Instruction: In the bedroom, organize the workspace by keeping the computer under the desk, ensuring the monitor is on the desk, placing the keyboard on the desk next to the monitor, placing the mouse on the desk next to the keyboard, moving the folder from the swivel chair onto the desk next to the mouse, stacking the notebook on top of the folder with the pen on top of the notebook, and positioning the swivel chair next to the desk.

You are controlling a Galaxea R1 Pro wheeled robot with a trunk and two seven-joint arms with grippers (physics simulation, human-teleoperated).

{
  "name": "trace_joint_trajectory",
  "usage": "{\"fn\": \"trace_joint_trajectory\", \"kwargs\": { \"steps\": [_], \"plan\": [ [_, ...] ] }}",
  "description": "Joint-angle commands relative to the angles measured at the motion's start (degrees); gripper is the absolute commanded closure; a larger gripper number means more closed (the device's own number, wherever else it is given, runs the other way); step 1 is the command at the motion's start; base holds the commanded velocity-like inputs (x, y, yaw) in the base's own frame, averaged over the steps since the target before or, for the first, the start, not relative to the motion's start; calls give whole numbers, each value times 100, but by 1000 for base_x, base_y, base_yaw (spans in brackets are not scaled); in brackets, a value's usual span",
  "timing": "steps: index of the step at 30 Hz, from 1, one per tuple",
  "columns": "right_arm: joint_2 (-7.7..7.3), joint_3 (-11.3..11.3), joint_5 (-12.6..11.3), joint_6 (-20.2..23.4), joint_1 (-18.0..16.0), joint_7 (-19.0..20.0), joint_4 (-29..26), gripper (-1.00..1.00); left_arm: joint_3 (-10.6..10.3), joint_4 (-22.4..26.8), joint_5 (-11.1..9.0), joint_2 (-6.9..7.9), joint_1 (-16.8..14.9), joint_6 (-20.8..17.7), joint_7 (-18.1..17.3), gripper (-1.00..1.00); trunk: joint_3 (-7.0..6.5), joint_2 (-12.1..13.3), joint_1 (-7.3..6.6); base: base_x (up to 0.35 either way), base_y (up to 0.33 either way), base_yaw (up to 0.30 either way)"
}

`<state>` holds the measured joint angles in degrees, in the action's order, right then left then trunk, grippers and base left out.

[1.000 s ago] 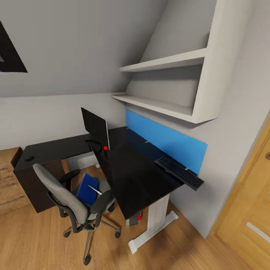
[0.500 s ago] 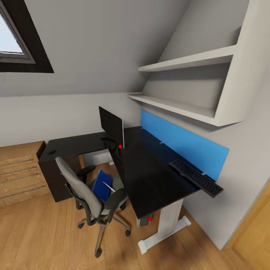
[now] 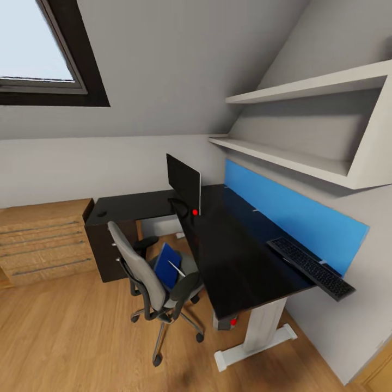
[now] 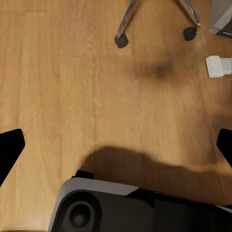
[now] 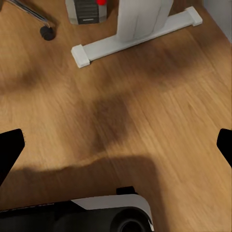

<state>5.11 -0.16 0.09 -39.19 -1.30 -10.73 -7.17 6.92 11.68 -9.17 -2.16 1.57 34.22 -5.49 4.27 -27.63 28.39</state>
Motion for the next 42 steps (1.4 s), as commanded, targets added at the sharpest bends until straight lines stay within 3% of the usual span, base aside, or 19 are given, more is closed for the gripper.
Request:
{"fn": "trace_joint_trajectory", "kwargs": {
  "steps": [1,14,42],
  "plan": [
    [-3,8,7,-16,-4,-15,4,-100,43,9,-33,-4,2,-3,-58,-100,10,-10,3,0,0,145],
    [-10,28,20,-12,-5,-13,91,-100,46,9,-34,-4,2,-3,-58,-100,10,-10,3,0,0,125],
    [-43,9,18,-3,-8,-32,83,-100,46,-8,-41,-4,2,-3,-58,-100,10,-10,3,0,0,271]
  ]
}}
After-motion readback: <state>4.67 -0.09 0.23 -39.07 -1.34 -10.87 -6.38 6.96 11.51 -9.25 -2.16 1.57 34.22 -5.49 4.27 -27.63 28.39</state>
